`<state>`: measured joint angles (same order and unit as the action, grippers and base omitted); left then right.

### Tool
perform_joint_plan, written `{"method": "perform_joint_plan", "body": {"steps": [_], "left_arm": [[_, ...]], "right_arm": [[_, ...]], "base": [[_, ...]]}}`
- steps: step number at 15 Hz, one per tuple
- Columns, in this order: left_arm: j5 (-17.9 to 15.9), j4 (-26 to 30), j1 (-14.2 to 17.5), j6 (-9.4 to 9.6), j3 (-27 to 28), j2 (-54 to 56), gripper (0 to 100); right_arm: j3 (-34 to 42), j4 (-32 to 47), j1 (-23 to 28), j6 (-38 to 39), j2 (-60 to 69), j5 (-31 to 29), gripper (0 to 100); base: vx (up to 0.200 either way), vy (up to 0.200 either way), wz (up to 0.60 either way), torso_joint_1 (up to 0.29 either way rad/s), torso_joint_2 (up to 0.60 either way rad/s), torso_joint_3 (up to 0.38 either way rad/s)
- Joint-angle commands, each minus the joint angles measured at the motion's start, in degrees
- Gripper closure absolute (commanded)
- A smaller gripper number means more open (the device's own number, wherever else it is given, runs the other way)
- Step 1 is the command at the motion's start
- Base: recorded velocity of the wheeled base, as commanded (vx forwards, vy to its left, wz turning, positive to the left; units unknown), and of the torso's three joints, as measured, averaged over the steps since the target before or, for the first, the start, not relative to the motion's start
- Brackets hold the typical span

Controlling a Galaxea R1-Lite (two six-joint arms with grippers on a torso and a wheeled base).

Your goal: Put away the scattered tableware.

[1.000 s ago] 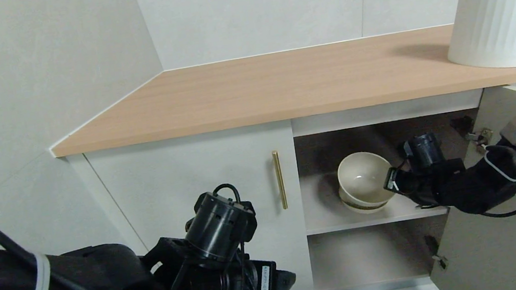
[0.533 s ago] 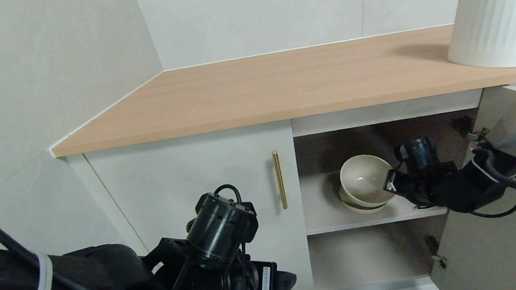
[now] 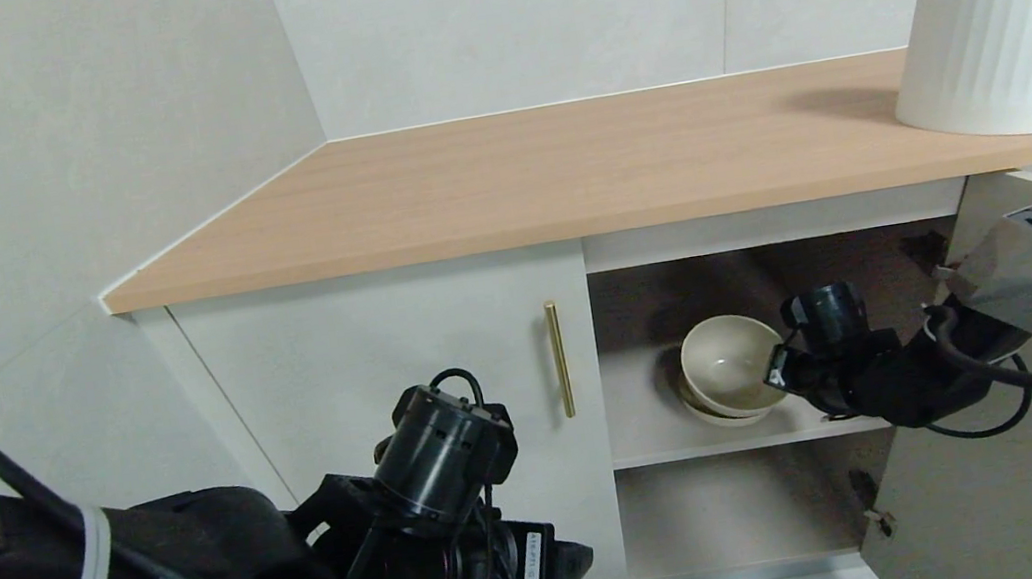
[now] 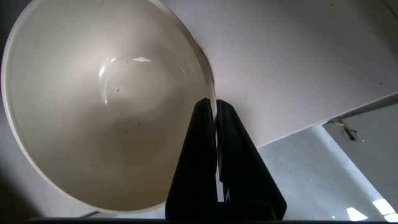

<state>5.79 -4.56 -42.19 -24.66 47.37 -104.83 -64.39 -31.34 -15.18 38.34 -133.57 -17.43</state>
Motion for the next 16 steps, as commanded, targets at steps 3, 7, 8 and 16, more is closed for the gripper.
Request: {"method": "perform_joint_plan", "body": {"steps": [3,7,8,16], "left_arm": [[0.0,0.0,0.0,-0.04,0.0,-0.4,0],[0.0,-0.1,0.0,-0.04,0.0,-0.5,0],[0.0,-0.1,0.0,-0.04,0.0,-0.6,0],[0.0,-0.1,0.1,-0.04,0.0,0.8,0]], "right_arm": [[-0.6,0.0,0.0,-0.1,-0.9,-0.1,100],[-0.7,0.0,-0.1,-0.1,-0.9,-0.1,0],[-0.7,0.0,-0.2,-0.1,-1.0,-0.1,0],[1.9,0.8,-0.5,-0.5,2.4,0.6,0]], "base": [[0.0,0.0,0.0,0.0,0.0,0.0],[0.0,0.0,0.0,0.0,0.0,0.0],[0.0,0.0,0.0,0.0,0.0,0.0],[0.0,0.0,0.0,0.0,0.0,0.0]]}}
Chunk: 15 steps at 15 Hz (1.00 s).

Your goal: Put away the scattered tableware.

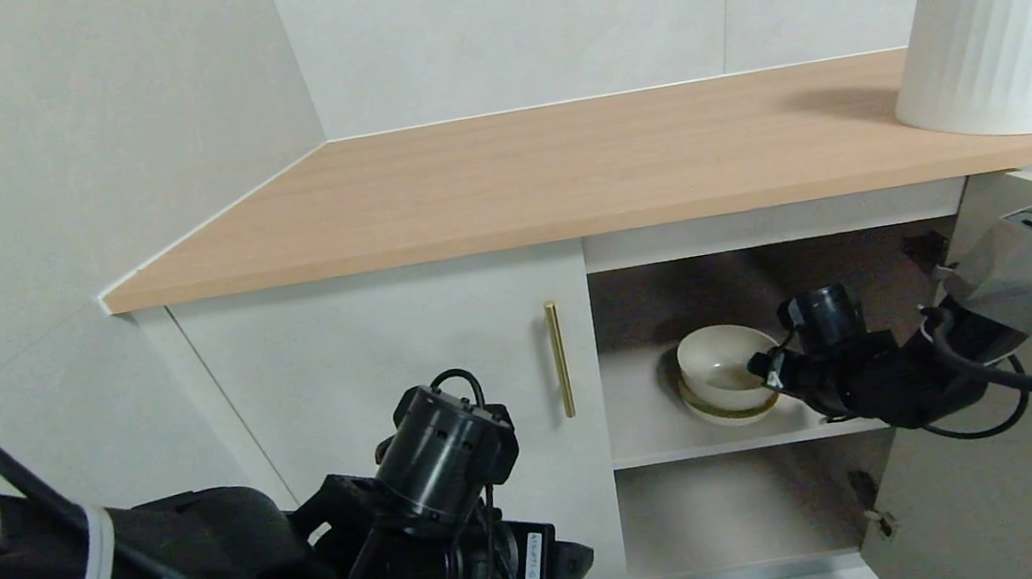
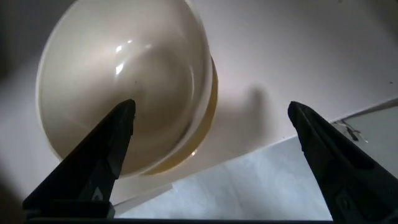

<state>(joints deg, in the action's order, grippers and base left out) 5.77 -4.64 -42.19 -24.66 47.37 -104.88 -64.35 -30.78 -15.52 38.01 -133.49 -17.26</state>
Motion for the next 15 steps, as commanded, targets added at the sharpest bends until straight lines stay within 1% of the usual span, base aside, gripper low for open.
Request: {"method": "perform_joint_plan", "body": {"steps": [1,2,3,5,6,7,8,9,11,12,13,14,15], "left_arm": [[0.0,0.1,0.3,-0.04,0.0,2.3,0],[0.1,0.2,0.5,-0.04,0.0,3.5,0],[0.2,0.4,1.8,-0.04,-0.4,7.0,0],[0.5,1.3,5.1,-0.04,-2.3,13.8,0],[0.5,1.5,5.6,-0.04,-2.7,15.0,0],[0.6,1.6,6.7,-0.04,-4.0,19.1,0],[0.6,2.2,7.3,0.14,-5.4,23.0,0],[0.6,3.5,8.5,0.23,-6.4,26.6,0],[0.5,6.1,11.0,0.32,-7.4,32.0,0],[0.5,6.3,11.7,0.4,-7.7,33.7,0],[0.5,6.4,12.4,0.4,-8.5,35.6,0],[0.5,6.3,12.7,0.4,-8.9,36.3,0],[0.3,6.2,13.3,0.4,-9.2,36.8,0]], "right_arm": [[4.9,0.2,-0.9,-1.7,4.7,1.4,0],[7.6,0.1,-1.4,-3.7,6.7,2.3,0],[13.2,0.0,-2.3,-7.0,11.6,3.5,0],[21.1,0.2,-3.8,-12.2,20.7,5.0,0],[22.4,0.2,-4.2,-12.7,22.6,5.2,0],[27.9,0.2,-6.3,-12.8,28.8,5.7,0],[31.7,0.4,-7.9,-13.0,34.0,6.0,0],[33.2,2.5,-9.4,-13.1,39.4,6.1,0],[32.4,14.3,-11.8,-13.1,49.1,6.9,0],[31.1,19.6,-12.9,-13.1,53.2,8.2,0],[28.9,28.0,-14.2,-13.1,58.1,8.8,0],[27.4,32.0,-14.5,-13.1,59.9,8.8,0],[25.2,39.5,-14.4,-13.0,62.7,8.8,0]], "base": [[0.0,0.0,0.0,0.0,0.0,0.0],[0.0,0.0,0.0,0.0,0.0,0.0],[0.0,0.0,0.0,0.0,0.0,0.0],[0.0,0.0,0.0,0.0,0.0,0.0],[0.0,0.0,0.0,0.0,0.0,0.0],[0.0,0.0,0.0,0.0,0.0,0.0],[0.0,0.0,0.0,0.0,0.0,0.0],[0.0,0.0,0.0,0.0,0.0,0.0],[0.0,0.0,0.0,0.0,0.0,0.0],[0.0,0.0,0.0,0.0,0.0,0.0],[0.0,0.0,0.0,0.0,0.0,0.0],[0.0,0.0,0.0,0.0,0.0,0.0],[0.0,0.0,0.0,0.0,0.0,0.0]]}}
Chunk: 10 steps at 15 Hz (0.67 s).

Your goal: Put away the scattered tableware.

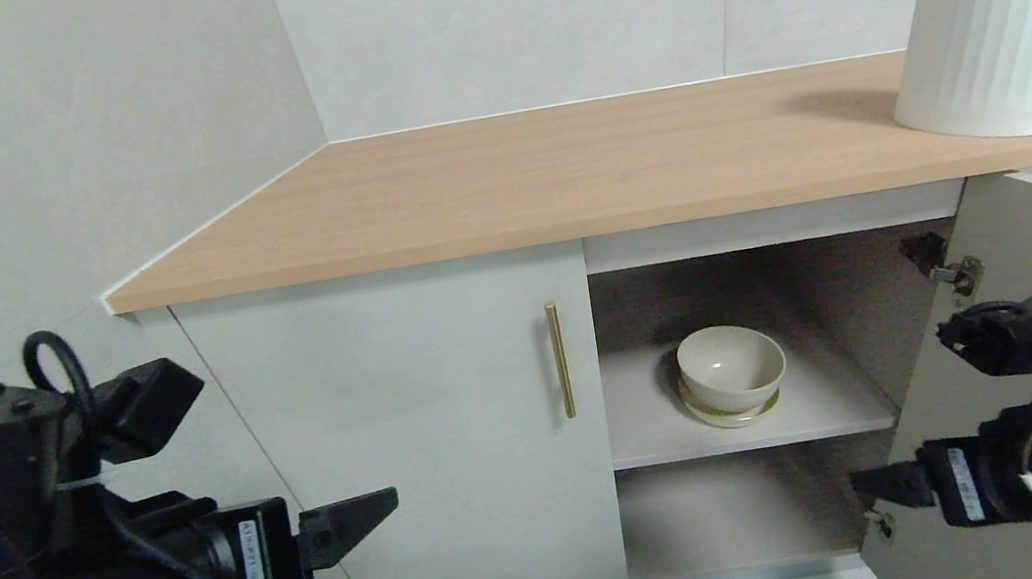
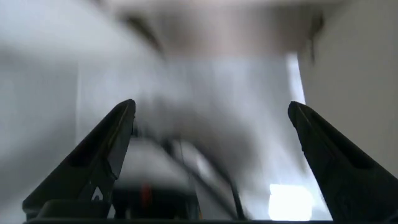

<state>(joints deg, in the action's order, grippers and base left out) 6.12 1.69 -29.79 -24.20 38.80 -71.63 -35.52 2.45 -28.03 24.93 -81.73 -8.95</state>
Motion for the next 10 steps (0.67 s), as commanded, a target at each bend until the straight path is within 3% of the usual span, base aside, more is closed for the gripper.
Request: {"method": "perform_joint_plan", "body": {"steps": [1,3,4,8,10], "left_arm": [[-0.1,-0.3,1.0,0.56,0.0,2.9,0],[0.0,-0.4,1.0,3.9,0.9,1.1,0],[0.1,-0.4,1.0,4.34,0.6,0.1,0],[0.1,-0.3,1.0,4.25,-0.1,-1.2,0],[0.1,-0.3,1.0,4.34,-0.1,-1.2,0]], "right_arm": [[-4.5,9.3,-1.8,-0.1,12.6,0.5,0],[-4.1,10.3,-1.9,-0.1,13.0,0.1,0],[-3.9,10.3,-1.9,-0.4,12.9,0.1,0],[-3.9,10.3,-1.9,-0.4,12.8,0.1,0],[-3.9,10.3,-1.9,-0.4,13.0,0.1,0]], "base": [[0.0,0.0,0.0,0.0,0.0,0.0],[0.0,0.0,0.0,0.0,0.0,0.0],[0.0,0.0,0.0,0.0,0.0,0.0],[0.0,0.0,0.0,0.0,0.0,0.0],[-0.2,0.0,0.0,0.005,0.0,0.005]]}}
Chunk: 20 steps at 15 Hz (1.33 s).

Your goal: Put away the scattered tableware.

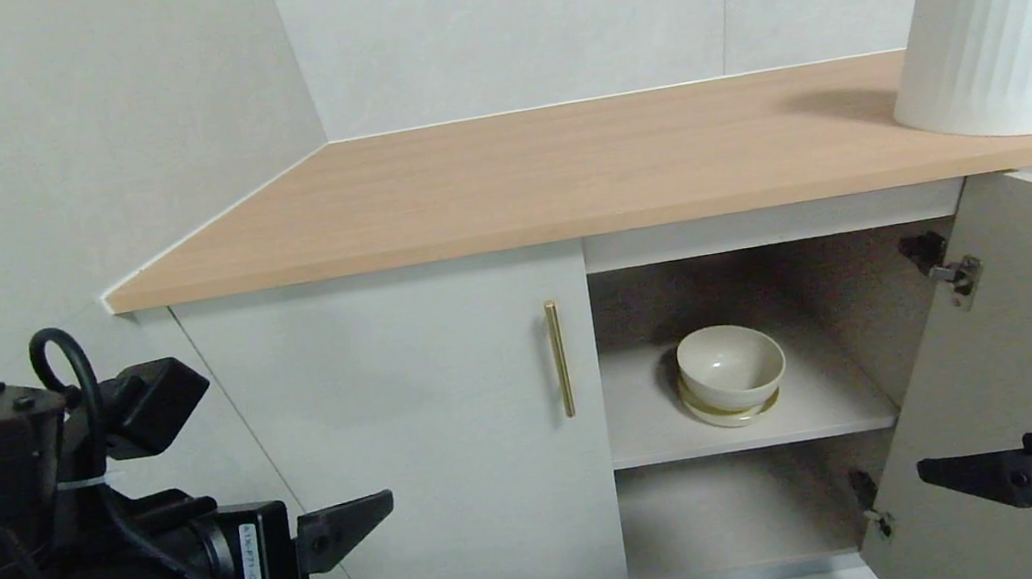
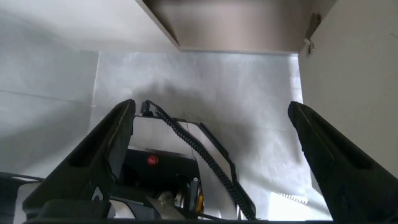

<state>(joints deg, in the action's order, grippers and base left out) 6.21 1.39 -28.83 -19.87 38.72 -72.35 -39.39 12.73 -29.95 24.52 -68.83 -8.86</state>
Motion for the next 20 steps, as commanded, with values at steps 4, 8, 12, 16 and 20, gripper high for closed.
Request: {"method": "perform_joint_plan", "body": {"steps": [4,8,12,16,20], "left_arm": [[-0.1,0.0,-0.1,0.01,-0.3,-1.3,0],[-0.1,0.1,-0.1,0.01,-0.5,-1.3,0],[-0.2,0.0,-0.2,0.01,-0.7,-1.4,0],[-0.1,0.0,-0.2,0.01,-0.7,-1.6,0],[-0.1,0.0,-0.3,0.01,-0.7,-1.6,0]], "right_arm": [[0.1,0.0,-0.1,-0.1,0.0,0.1,0],[0.2,0.0,-0.1,-0.8,0.0,0.1,0],[0.5,0.0,-0.1,-0.8,-0.1,0.2,0],[0.6,0.0,-0.2,-0.8,-0.3,0.3,0],[0.5,0.0,-0.2,-0.8,0.2,0.2,0]], "base": [[-0.2,0.0,0.0,0.006,0.0,0.001],[-0.2,0.0,0.0,-0.001,0.0,0.001],[-0.2,0.0,0.0,0.004,0.0,0.001],[-0.05,0.0,0.0,0.001,0.0,0.001],[0.0,0.0,0.0,0.0,0.0,0.0]]}}
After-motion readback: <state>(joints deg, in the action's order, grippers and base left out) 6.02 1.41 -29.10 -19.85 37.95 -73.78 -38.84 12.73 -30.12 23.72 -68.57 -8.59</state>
